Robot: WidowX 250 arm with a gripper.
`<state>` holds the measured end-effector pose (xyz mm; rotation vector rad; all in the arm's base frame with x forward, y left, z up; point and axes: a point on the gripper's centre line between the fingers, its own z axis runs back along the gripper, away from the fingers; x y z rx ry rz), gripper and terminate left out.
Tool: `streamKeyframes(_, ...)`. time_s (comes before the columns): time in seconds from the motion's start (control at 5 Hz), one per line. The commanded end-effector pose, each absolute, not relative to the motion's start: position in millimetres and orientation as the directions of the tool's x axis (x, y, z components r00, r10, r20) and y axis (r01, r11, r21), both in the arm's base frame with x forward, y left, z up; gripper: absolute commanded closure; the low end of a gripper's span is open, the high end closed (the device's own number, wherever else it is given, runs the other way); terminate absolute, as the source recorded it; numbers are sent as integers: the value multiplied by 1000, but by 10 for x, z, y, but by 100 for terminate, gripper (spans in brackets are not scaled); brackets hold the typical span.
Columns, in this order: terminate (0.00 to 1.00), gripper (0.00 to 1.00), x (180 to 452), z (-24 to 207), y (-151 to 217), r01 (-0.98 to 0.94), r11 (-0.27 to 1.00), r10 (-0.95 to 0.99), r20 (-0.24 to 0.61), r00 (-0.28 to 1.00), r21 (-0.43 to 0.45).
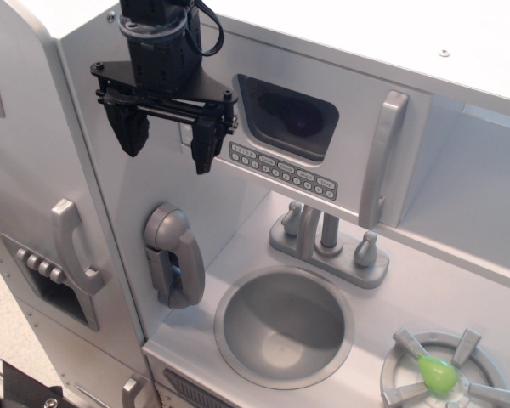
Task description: Open microwave
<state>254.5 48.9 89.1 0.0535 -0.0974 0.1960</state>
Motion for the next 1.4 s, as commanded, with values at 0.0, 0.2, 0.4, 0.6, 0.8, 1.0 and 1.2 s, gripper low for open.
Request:
streamKeyframes(0.0,0,0,2545,891,489,-197,979,192,102,976,44)
streamKeyframes(0.2,0,0,2498,1037,221,-227,974,224,128,966,15)
streamKeyframes(0.4,0,0,2431,1234,-87,-210,977,214,171,962,-42)
streamKeyframes(0.6,0,0,2503,1451,-355,-169,980,186,192,963,-102)
streamKeyframes(0.8,0,0,2713,1595,-512,-158,979,189,272,943,-132)
streamKeyframes(1.0,0,0,2861,1497,-593,-120,981,163,317,934,-153)
streamKeyframes(1.2,0,0,2983,1336,-719,-124,983,164,345,924,-136)
